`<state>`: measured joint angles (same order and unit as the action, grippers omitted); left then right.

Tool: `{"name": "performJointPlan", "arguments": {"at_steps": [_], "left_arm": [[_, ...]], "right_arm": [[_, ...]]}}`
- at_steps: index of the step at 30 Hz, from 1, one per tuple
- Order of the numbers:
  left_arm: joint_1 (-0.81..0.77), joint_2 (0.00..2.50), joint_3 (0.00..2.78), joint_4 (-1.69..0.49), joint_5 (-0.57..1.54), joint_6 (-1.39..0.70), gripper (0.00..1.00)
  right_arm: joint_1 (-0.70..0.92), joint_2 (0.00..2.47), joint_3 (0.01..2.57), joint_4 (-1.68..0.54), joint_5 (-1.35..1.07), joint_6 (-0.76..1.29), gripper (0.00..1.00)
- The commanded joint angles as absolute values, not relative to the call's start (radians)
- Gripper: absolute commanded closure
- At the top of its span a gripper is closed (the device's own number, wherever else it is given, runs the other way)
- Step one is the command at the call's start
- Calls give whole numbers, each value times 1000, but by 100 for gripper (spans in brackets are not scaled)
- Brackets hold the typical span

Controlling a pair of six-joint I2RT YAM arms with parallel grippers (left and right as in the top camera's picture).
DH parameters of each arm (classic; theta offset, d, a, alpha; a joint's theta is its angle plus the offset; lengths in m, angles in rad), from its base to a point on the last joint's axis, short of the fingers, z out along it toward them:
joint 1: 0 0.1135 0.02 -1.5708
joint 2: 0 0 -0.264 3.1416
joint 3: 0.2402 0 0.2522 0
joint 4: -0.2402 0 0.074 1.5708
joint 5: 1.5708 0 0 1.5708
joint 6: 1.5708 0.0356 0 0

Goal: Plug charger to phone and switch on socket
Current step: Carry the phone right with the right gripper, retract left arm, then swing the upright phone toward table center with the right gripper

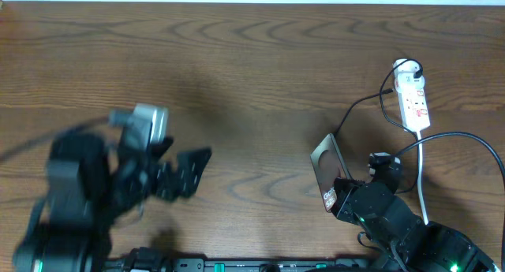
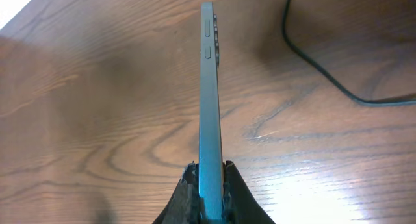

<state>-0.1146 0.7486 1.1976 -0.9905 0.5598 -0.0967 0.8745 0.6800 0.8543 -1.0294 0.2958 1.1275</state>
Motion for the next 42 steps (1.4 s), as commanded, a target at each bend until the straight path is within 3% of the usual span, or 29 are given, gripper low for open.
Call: {"name": "performJointPlan", "arguments": {"at_steps": [1, 9, 16, 19, 22, 29, 40, 42], "left_arm": [[-112, 618, 1137, -992, 457, -120, 14], [-112, 387, 1038, -1013, 312, -262, 14], [-112, 371, 1030, -1028, 312, -269, 14], [-112, 371, 1030, -1028, 312, -269, 14], [-112, 371, 1030, -1028, 312, -269, 13], [-112, 371, 1020, -1028, 256, -360, 13], [-112, 372, 847, -968, 242, -624, 12], [-112, 373, 817, -951, 246, -654, 7]], "right_arm": [[885, 673, 862, -1010, 296, 1188, 99], [967, 665, 862, -963, 282, 1189, 99], [1060, 631, 844, -931, 480, 1188, 99], [1064, 631, 778, -802, 506, 1148, 99], [1064, 634, 666, -557, 477, 1056, 99], [1032, 662, 472, -163, 358, 1081, 99], [876, 709, 415, 6, 40, 1133, 99], [854, 709, 415, 35, 6, 1133, 99]]}}
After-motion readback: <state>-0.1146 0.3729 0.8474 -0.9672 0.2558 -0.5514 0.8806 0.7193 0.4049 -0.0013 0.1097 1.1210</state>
